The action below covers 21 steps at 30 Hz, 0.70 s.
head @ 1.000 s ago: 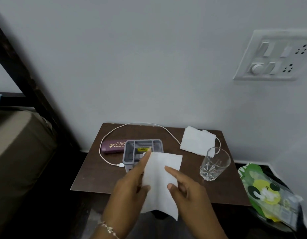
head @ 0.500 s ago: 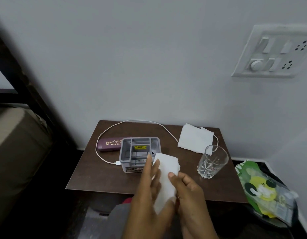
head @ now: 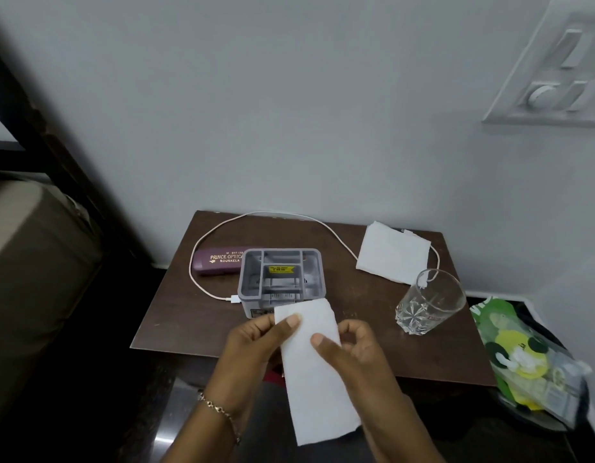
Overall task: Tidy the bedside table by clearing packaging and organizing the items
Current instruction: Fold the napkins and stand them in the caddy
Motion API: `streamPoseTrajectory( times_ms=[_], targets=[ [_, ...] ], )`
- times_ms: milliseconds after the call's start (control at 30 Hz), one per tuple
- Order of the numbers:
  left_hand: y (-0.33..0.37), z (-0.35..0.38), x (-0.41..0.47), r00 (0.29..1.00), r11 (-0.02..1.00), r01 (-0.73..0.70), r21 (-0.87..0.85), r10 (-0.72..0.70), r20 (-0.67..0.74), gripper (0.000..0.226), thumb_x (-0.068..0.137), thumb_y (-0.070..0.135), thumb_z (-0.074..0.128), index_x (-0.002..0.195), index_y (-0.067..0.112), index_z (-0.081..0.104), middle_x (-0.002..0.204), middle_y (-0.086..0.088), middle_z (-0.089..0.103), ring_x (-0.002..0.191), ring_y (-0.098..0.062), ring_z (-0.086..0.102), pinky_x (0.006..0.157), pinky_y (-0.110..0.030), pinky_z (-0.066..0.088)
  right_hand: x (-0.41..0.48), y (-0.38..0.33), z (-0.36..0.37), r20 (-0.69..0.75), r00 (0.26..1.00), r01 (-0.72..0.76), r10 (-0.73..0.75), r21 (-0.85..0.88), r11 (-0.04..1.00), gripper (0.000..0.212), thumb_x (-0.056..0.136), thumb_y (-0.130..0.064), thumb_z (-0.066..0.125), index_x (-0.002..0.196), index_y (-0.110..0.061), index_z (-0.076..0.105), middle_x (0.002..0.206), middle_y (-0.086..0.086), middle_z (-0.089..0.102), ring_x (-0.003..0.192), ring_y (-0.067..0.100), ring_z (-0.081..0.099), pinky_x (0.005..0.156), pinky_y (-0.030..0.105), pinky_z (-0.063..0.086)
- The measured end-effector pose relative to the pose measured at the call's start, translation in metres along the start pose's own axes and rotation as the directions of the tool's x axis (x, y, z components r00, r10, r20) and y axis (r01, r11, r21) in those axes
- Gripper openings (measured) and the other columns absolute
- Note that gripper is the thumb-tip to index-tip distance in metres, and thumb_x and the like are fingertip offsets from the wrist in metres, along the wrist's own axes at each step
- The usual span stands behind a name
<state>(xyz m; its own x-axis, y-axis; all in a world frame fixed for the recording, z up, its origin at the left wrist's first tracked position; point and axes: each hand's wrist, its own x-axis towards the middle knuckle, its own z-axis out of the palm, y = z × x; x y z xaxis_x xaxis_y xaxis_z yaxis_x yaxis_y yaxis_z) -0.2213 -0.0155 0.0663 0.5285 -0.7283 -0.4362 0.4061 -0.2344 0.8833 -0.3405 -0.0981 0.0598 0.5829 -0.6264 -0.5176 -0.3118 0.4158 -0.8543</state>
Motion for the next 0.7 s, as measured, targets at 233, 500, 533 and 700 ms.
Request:
streamPoseTrajectory(
  times_ms=[233,500,533,700],
  targets=[
    [0.038,-0.01,0.034,0.955,0.952,-0.292,0.087,0.285,0.086,0.023,0.077,0.015,0.063,0.096,0.005,0.072,0.088,0.0,0.076,0.081,-0.011,0.07,0.067,-0.019,0.055,0.027,-0.019,-0.002,0.188,0.977,0.157,-0.102,-0.307,0.939,0.025,0.079,-0.017,0.072,0.104,-0.013,0.07,0.092,0.0,0.076,0.083,0.011,0.071,0.073,0.029,0.056],
    [0.098,-0.027,0.114,0.808,0.789,-0.583,0.191,0.587,0.041,0.011,0.079,0.01,0.069,0.089,0.013,0.072,0.079,0.013,0.074,0.082,-0.004,0.067,0.07,-0.016,0.051,0.134,-0.078,0.021,0.068,0.849,0.424,-0.524,-0.678,0.6,0.031,0.081,-0.026,0.067,0.108,-0.012,0.065,0.106,0.01,0.07,0.094,0.025,0.065,0.083,0.044,0.053],
    [0.097,-0.03,0.123,0.806,0.785,-0.584,0.207,0.591,0.034,0.012,0.079,0.01,0.069,0.09,0.013,0.072,0.078,0.014,0.074,0.081,-0.003,0.066,0.069,-0.015,0.051,0.144,-0.078,0.024,0.081,0.841,0.421,-0.535,-0.719,0.553,0.032,0.08,-0.028,0.067,0.107,-0.012,0.065,0.106,0.012,0.07,0.097,0.029,0.064,0.085,0.047,0.051],
    [0.078,-0.04,0.151,0.803,0.768,-0.582,0.267,0.595,0.042,0.019,0.08,0.007,0.068,0.098,0.011,0.069,0.075,0.018,0.073,0.077,0.0,0.065,0.069,-0.016,0.051,0.165,-0.061,0.027,0.124,0.842,0.346,-0.525,-0.87,0.35,0.035,0.083,-0.035,0.064,0.103,-0.006,0.064,0.099,0.014,0.065,0.098,0.031,0.055,0.084,0.037,0.038]
  ],
)
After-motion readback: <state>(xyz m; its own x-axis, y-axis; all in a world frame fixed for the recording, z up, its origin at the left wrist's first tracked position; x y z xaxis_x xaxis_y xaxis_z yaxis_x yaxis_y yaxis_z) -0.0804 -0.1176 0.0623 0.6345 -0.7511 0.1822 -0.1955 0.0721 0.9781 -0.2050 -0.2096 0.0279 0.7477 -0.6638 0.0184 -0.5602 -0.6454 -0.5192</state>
